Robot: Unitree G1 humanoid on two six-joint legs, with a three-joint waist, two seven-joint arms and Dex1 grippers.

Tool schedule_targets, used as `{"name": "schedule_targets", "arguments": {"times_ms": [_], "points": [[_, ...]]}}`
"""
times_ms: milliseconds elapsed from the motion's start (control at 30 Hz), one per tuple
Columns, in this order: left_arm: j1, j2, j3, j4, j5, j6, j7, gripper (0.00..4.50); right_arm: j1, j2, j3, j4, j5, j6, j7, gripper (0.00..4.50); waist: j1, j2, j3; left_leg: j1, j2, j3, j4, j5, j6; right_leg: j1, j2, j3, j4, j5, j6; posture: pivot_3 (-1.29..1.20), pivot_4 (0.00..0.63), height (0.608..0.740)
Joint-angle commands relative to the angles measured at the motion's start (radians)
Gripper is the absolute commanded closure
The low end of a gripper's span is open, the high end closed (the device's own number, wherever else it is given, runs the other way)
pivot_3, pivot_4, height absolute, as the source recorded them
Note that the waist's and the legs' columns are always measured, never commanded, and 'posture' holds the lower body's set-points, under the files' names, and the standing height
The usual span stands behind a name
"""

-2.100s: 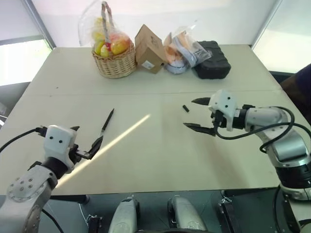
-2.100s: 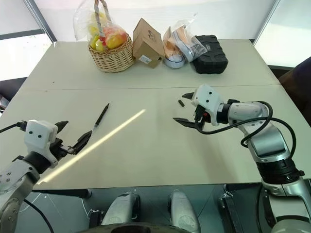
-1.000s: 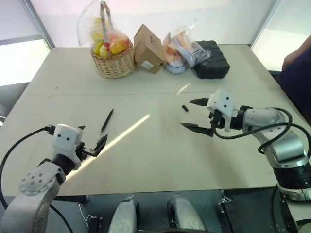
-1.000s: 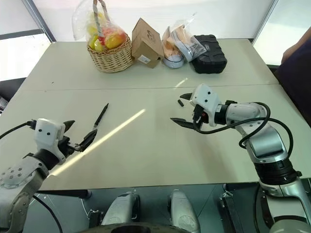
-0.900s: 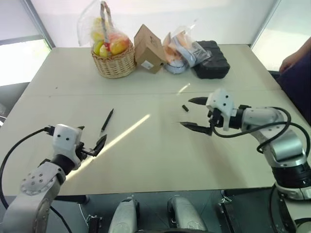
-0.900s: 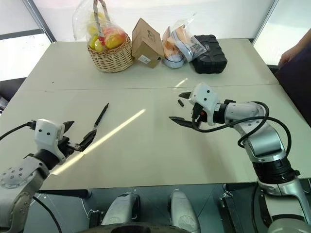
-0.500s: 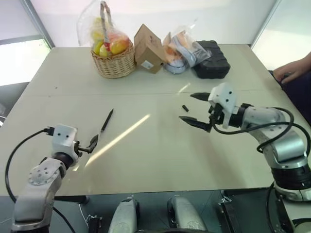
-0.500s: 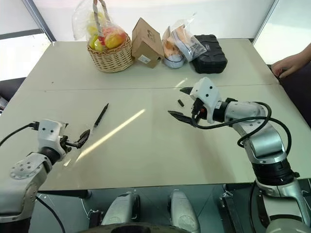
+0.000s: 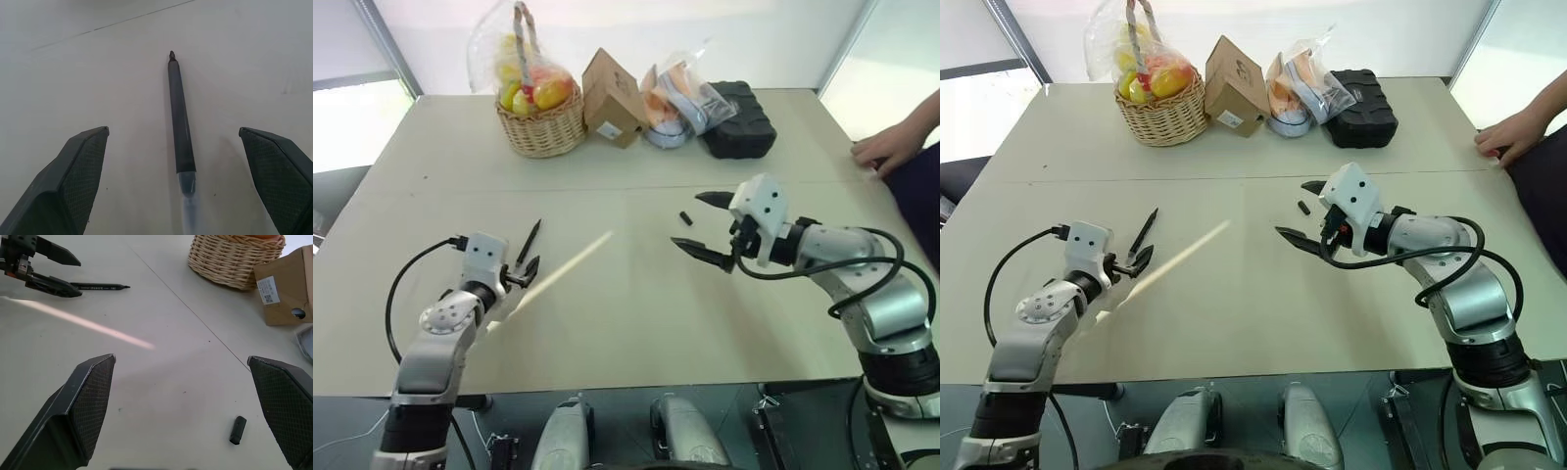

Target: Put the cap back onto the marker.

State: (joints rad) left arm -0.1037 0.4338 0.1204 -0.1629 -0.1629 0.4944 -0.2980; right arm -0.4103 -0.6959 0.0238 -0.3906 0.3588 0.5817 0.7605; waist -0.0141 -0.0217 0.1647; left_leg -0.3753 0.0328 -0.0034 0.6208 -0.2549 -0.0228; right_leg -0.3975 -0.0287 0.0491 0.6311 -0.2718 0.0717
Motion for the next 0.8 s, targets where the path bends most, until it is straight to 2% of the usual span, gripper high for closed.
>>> {"name": "schedule_targets", "arguments": {"times_ms": [33,367,467,633,700,800], "points": [[-0.036,-0.005,-0.016,0.058,0.032,-0.023,0.01,0.05,-0.012,0.005,-0.024,-0.041,0.005,-0.012,-0.013,0.0,0.001,0.0,0.0,0.0,0.0,0.0,0.0,0.0,0.0,0.0,0.0,0.0,0.0,0.0,0.0,0.0,0.15,0.74],[-0.069,-0.039,-0.03,0.156,0.047,-0.022,0.028,0.05,-0.017,0.014,-0.02,-0.04,0.0,-0.016,-0.033,0.0,0.004,0.003,-0.002,0.002,-0.001,-0.001,0.002,0.0,0.0,0.003,0.0,0.0,0.0,0.0,-0.001,0.0,0.15,0.74],[-0.07,-0.046,-0.031,0.152,0.044,-0.011,0.029,0.94,-0.012,0.011,-0.019,-0.041,-0.001,-0.02,-0.031,0.0,0.003,0.004,-0.002,0.002,-0.001,-0.001,0.002,0.0,0.0,0.003,0.001,-0.001,0.001,0.0,-0.001,0.0,0.15,0.74],[-0.048,-0.068,-0.027,0.113,0.041,0.03,0.056,3.59,0.008,-0.001,-0.022,-0.04,-0.007,-0.03,-0.024,0.0,-0.003,0.005,-0.003,0.002,0.0,-0.001,0.002,0.0,0.0,0.003,0.001,0.0,0.001,0.0,0.0,0.0,0.15,0.74],[-0.045,-0.076,-0.022,0.103,0.041,0.048,0.064,4.46,0.006,-0.001,-0.023,-0.034,-0.008,-0.033,-0.025,0.0,-0.004,0.005,-0.003,0.002,0.0,-0.001,0.002,0.0,0.0,0.003,0.001,0.0,0.001,0.001,0.001,0.0,0.15,0.74],[-0.041,-0.078,-0.022,0.104,0.044,0.052,0.07,4.46,0.005,0.0,-0.027,-0.027,-0.014,-0.039,-0.031,0.0,-0.005,0.005,-0.003,0.002,0.0,-0.001,0.002,0.0,0.0,0.003,0.003,0.0,0.001,0.001,0.001,0.0,0.15,0.74]]}}
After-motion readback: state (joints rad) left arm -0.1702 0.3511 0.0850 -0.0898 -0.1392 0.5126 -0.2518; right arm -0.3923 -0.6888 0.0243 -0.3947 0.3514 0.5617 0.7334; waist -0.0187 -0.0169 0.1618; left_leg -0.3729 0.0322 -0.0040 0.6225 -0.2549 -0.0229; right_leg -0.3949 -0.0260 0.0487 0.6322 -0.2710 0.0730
